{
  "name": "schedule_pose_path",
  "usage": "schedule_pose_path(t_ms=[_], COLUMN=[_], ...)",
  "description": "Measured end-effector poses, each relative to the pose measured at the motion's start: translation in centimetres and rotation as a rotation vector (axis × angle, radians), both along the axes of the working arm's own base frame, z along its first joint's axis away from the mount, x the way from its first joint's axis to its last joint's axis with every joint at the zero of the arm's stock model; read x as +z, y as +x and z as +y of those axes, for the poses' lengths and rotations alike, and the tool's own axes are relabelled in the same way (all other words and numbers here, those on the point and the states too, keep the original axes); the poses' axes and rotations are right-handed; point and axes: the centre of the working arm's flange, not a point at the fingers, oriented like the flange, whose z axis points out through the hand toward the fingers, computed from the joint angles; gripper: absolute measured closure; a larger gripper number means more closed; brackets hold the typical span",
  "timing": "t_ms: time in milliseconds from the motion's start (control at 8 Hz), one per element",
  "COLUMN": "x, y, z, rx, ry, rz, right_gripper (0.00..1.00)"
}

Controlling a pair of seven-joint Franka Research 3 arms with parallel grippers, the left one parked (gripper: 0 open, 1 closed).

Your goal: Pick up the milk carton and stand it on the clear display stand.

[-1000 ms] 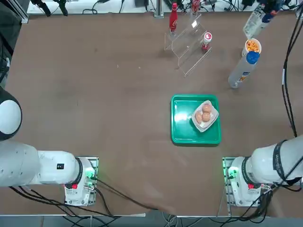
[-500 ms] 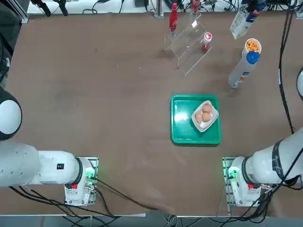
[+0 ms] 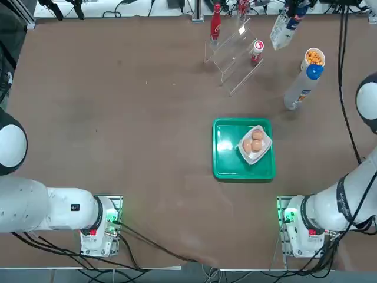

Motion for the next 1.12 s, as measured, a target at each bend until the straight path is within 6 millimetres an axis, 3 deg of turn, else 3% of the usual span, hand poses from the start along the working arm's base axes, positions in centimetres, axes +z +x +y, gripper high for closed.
schedule_pose_path(t_ms=[625,1125], x=[-3.2,-6.4], y=[0.9,1.6], z=[7.9,11.5], rx=[0.106,0.215], ry=[0.021,0.033], rz=[-0.059,-0.076], right_gripper=[0.56,0.55])
